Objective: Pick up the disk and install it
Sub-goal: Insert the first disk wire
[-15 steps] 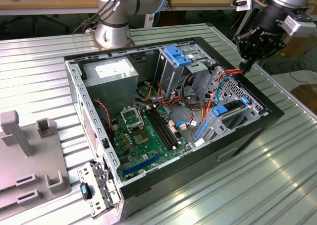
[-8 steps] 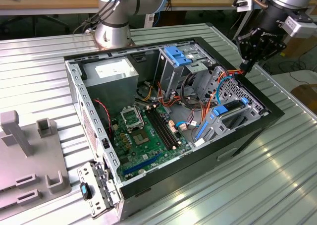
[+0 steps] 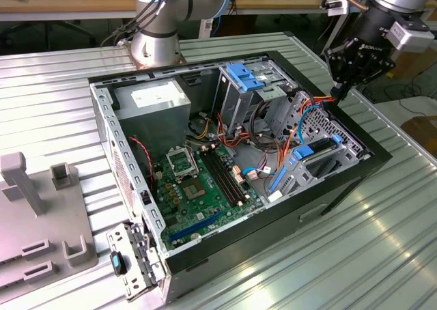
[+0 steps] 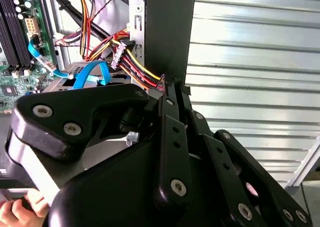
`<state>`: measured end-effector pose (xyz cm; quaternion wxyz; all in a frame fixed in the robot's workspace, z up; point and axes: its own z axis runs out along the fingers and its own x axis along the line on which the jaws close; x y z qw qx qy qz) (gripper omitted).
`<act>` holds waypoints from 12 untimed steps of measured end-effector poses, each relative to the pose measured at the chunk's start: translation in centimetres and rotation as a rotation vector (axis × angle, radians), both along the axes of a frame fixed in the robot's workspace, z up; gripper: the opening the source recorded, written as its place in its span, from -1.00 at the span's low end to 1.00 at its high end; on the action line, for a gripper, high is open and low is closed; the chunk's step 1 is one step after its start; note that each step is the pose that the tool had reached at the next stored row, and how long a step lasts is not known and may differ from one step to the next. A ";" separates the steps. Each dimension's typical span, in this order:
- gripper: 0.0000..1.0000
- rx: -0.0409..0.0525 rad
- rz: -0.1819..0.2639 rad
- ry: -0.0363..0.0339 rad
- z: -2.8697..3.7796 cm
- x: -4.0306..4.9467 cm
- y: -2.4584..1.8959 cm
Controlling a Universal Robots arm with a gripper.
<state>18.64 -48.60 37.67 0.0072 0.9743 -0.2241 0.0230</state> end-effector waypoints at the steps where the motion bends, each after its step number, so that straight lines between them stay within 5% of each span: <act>1: -0.66 0.0000 -0.006 0.0000 0.00 0.00 0.00; 12: -0.66 0.0001 -0.063 0.0000 -0.03 -0.01 0.00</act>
